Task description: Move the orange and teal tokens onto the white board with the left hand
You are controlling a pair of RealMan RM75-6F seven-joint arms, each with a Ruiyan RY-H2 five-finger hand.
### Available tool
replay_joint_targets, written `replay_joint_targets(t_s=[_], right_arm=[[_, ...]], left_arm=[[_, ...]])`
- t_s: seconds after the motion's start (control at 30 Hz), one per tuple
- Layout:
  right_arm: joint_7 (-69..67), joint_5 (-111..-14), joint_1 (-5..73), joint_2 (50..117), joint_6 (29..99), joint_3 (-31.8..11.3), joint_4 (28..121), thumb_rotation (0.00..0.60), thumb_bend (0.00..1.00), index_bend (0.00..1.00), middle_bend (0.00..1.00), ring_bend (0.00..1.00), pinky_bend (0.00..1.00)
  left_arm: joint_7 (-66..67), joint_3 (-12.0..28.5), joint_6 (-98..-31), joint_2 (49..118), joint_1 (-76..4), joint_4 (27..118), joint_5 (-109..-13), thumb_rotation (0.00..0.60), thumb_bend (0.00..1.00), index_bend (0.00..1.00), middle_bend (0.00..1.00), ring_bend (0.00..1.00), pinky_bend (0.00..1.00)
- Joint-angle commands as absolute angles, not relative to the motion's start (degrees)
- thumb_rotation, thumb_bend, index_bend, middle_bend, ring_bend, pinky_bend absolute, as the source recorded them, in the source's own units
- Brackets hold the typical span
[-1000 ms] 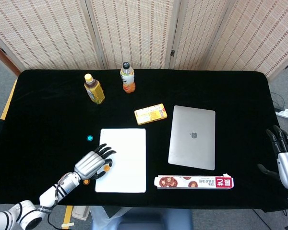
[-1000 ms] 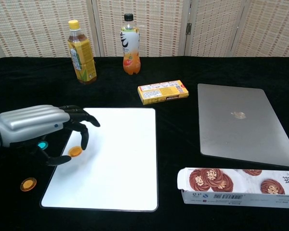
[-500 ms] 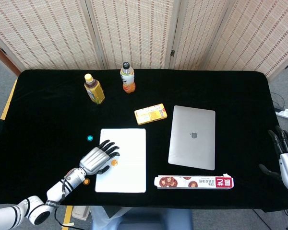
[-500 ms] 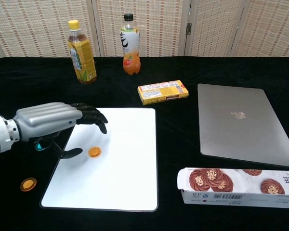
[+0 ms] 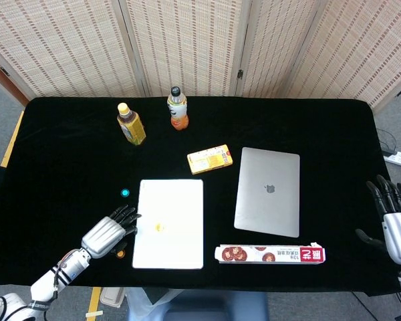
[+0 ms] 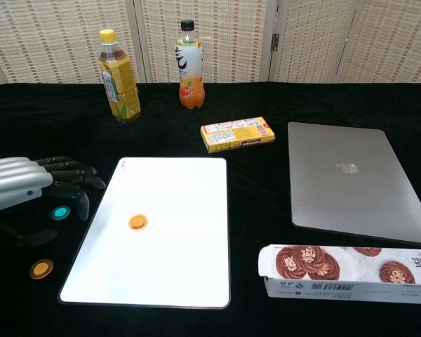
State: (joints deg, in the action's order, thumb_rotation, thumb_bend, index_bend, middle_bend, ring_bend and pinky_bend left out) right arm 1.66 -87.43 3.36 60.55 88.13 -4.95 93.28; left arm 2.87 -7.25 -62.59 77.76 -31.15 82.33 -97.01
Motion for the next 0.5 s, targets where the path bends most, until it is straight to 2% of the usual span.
replay_joint_targets(t_s=[0.03, 0.5], right_arm=[[2.18, -87.65, 3.56, 60.55, 87.93, -4.89, 93.69, 0.6, 0.17, 0.0, 0.0, 0.0, 0.0], [4.48, -88.36, 3.72, 60.27, 87.91, -4.53, 95.98, 0.6, 0.17, 0.0, 0.0, 0.0, 0.0]], left_arm=[[1.1, -8.54, -63.9, 77.47, -29.9, 80.42, -98.11, 0.6, 0.48, 0.41, 0.15, 0.07, 0.0], [-1.4, -11.49, -66.04, 79.59, -27.27, 75.26, -100.43, 0.6, 0.43, 0.4, 0.15, 0.08, 0.0]])
